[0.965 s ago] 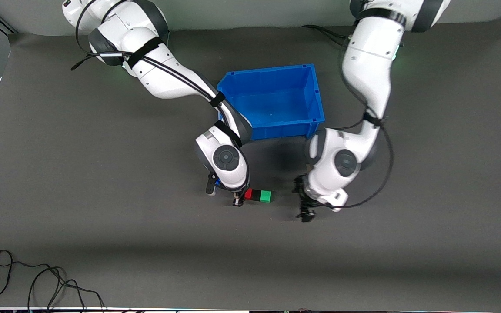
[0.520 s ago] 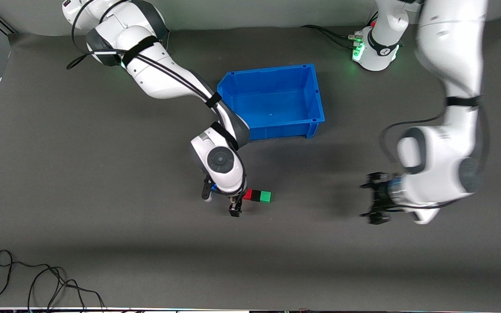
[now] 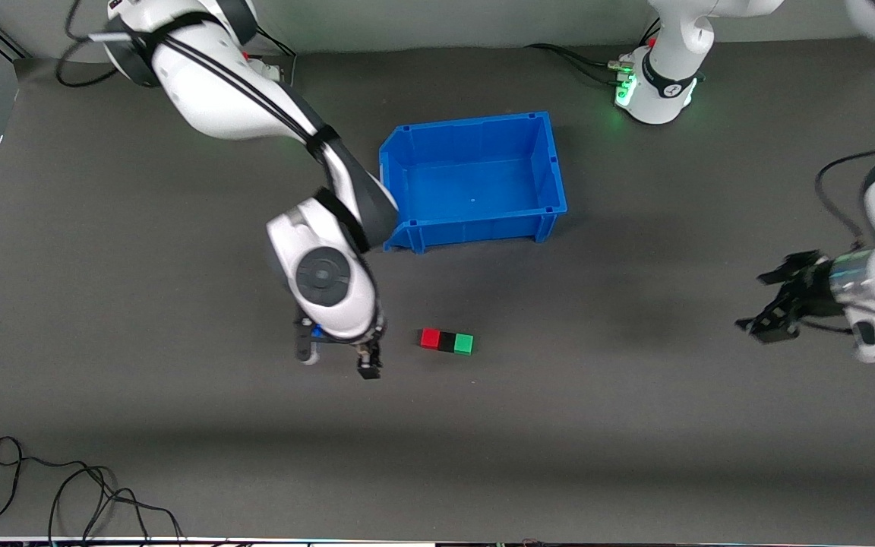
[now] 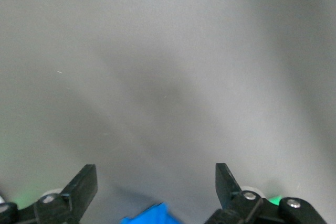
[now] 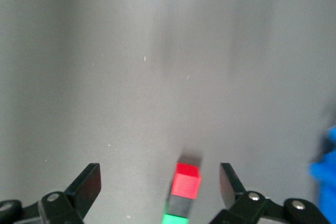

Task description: Attach green and red cubes to black cube

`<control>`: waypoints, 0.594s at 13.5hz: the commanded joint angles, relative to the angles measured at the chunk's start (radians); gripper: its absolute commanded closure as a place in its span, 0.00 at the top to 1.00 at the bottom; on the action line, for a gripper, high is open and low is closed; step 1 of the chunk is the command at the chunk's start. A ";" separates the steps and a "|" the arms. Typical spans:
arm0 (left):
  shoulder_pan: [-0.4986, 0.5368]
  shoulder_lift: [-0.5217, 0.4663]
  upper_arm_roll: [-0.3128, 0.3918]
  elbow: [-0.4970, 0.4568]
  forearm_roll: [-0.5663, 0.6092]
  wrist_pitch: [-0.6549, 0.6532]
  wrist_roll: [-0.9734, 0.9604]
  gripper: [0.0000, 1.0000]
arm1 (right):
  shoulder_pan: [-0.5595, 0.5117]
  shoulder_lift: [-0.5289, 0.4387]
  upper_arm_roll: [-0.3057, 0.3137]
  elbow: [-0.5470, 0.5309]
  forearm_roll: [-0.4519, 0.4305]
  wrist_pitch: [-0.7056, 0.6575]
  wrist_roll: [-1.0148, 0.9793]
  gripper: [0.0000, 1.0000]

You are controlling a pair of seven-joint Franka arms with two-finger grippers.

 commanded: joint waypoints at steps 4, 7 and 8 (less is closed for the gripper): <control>-0.015 -0.099 -0.020 0.090 0.120 -0.119 0.467 1.00 | -0.149 -0.285 -0.001 -0.040 0.062 -0.376 -0.594 0.94; -0.055 -0.143 -0.020 0.087 0.179 -0.113 0.708 1.00 | -0.246 -0.387 -0.003 -0.049 0.062 -0.524 -0.931 0.94; -0.058 -0.146 -0.021 0.090 0.179 -0.123 0.721 1.00 | -0.283 -0.425 -0.003 -0.061 0.060 -0.556 -1.055 0.95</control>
